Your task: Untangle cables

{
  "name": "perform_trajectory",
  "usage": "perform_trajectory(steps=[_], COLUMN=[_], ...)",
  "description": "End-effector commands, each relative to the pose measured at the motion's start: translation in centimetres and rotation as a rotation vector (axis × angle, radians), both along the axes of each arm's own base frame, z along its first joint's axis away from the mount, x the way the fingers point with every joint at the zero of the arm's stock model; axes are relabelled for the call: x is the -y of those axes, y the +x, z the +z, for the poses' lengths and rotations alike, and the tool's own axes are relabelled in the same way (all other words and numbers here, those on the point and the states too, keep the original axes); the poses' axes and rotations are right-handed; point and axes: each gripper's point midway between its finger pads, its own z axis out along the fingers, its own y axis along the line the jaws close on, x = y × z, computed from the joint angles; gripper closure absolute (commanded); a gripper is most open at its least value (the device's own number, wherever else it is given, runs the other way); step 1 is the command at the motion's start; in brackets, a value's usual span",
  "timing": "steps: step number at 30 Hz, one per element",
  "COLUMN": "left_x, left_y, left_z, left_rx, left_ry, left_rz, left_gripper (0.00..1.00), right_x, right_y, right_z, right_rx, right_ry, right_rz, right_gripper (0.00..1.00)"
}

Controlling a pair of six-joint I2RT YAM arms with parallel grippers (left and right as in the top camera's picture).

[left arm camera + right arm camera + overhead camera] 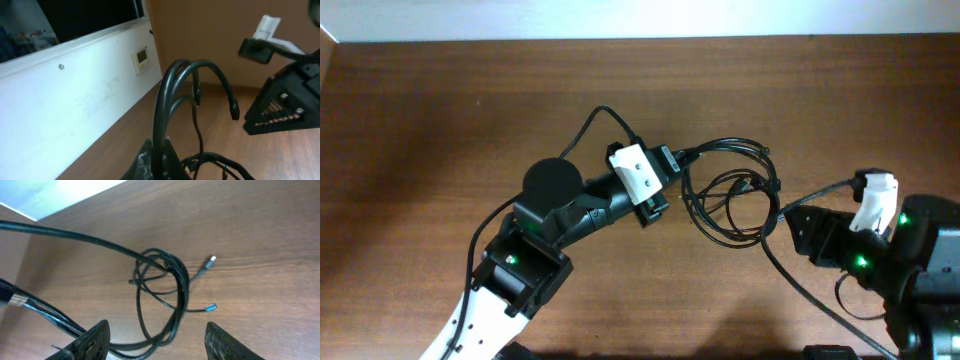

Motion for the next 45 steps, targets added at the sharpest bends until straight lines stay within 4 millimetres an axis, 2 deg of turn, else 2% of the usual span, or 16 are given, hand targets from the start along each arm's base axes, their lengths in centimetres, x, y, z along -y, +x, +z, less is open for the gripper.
perform_trajectory(steps=[1, 6, 9, 14, 18, 21, 23, 36, 40, 41, 45], left_x=[-1.3, -2.7, -2.8, -2.9, -2.9, -2.9, -2.9, -3.0, -3.0, -3.0, -3.0], left_y=[-0.3, 0.8, 0.7, 0.5, 0.4, 0.4, 0.4, 0.2, 0.2, 0.2, 0.2], left_z=[2.3, 3.6, 4.6, 6.3, 6.7, 6.8, 6.8, 7.6, 7.7, 7.7, 7.7], left_rx=[0.020, -0.024, 0.006, 0.011, 0.027, 0.029, 0.029, 0.059, 0.042, 0.031, 0.028], left_ry=[-0.064, -0.157, -0.180, -0.257, -0.267, -0.269, -0.269, -0.291, -0.307, -0.314, -0.314], left_rz=[0.027, 0.073, 0.069, 0.057, 0.055, 0.055, 0.055, 0.051, 0.047, 0.046, 0.046], left_gripper=[1.00, 1.00, 1.00, 1.00, 1.00, 1.00, 1.00, 1.00, 1.00, 1.00, 1.00], right_x=[-1.0, -1.3, -1.5, -2.9, -3.6, -3.7, -3.7, -3.8, -4.3, -4.6, -4.7], right_y=[0.5, 1.0, 1.4, 2.2, 2.6, 2.9, 3.1, 3.1, 3.4, 3.5, 3.9], right_z=[0.4, -0.4, -0.9, -0.8, -1.5, -2.1, -2.3, -3.0, -3.6, -3.7, -3.7], right_rx=[0.006, -0.032, -0.057, -0.070, -0.115, -0.140, -0.150, -0.206, -0.245, -0.252, -0.248], right_ry=[0.033, 0.041, 0.050, 0.116, 0.161, 0.165, 0.168, 0.199, 0.231, 0.249, 0.258], right_rz=[0.056, 0.076, 0.084, 0.148, 0.184, 0.183, 0.185, 0.163, 0.182, 0.196, 0.205], right_gripper=[0.41, 0.41, 0.41, 0.41, 0.49, 0.65, 0.69, 0.65, 0.75, 0.85, 0.93])
